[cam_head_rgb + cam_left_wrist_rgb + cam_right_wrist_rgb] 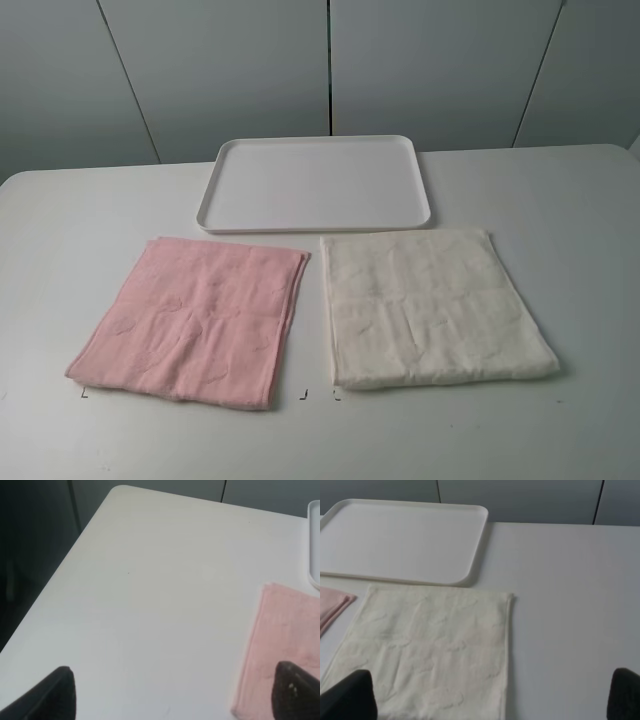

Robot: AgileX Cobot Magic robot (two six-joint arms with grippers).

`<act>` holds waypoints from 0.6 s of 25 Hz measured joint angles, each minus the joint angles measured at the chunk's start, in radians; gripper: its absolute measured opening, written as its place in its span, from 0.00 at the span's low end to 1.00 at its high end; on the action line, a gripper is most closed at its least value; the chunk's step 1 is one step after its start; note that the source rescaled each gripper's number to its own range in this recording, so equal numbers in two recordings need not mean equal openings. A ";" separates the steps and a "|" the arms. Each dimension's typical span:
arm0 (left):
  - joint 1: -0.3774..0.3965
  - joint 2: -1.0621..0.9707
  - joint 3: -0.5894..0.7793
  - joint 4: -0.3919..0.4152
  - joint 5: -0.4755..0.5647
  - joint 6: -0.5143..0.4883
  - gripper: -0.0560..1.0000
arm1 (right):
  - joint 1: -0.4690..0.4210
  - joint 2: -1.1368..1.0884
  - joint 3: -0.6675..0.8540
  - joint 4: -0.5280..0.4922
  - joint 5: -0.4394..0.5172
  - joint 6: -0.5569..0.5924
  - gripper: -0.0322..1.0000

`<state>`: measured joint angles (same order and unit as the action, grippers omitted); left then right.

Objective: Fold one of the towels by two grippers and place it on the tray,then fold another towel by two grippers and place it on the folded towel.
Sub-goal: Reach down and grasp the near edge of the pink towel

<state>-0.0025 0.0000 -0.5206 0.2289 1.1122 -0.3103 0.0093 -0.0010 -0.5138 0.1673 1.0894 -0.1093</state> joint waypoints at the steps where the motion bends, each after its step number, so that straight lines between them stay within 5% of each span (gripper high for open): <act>1: 0.000 0.000 0.000 0.000 0.000 0.000 1.00 | 0.000 0.000 0.000 0.000 0.000 0.000 1.00; 15: 0.000 0.000 0.000 0.000 0.000 0.000 1.00 | 0.000 0.000 0.000 0.000 0.000 0.000 1.00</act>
<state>-0.0025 0.0000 -0.5206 0.2289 1.1122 -0.3103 0.0093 -0.0010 -0.5138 0.1673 1.0894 -0.1093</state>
